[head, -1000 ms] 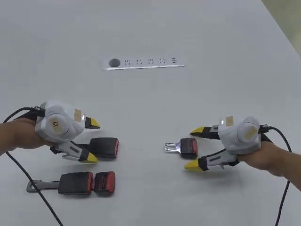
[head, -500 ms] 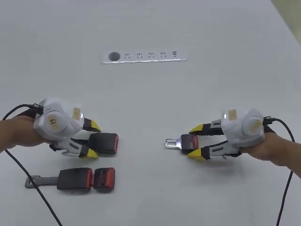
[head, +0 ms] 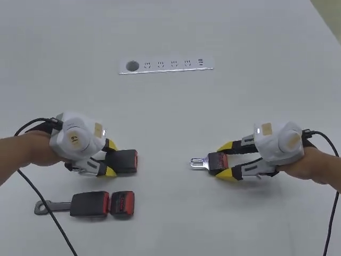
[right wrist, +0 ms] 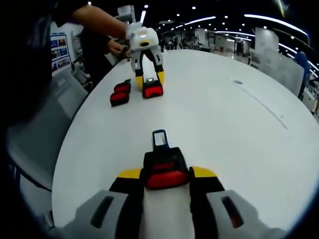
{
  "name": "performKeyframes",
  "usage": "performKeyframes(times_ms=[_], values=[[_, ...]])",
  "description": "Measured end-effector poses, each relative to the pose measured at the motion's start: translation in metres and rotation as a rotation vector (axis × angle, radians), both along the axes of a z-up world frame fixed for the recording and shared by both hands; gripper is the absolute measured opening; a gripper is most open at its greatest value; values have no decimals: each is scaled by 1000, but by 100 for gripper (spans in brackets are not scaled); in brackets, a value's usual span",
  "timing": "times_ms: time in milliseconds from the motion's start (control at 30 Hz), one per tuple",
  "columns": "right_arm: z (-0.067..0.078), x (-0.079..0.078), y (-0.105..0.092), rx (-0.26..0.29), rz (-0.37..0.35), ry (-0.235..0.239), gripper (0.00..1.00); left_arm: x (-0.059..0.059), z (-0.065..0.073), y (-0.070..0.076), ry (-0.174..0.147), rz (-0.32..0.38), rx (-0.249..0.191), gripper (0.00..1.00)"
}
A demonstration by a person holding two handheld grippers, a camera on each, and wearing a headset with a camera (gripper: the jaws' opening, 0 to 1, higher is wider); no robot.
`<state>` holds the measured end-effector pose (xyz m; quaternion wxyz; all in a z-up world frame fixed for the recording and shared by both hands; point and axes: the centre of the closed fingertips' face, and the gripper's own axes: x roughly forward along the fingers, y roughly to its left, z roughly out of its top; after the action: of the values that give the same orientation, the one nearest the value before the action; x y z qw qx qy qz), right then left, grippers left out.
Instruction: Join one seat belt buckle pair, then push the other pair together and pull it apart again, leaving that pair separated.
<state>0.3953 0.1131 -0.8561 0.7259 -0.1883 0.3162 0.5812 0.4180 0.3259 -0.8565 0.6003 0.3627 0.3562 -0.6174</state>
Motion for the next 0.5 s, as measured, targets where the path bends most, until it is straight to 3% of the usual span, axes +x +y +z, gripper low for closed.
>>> performKeyframes(times_ms=[500], values=[[-1,5,12,30,-7,-1,36,1,-3,2,0,-1,50,34]])
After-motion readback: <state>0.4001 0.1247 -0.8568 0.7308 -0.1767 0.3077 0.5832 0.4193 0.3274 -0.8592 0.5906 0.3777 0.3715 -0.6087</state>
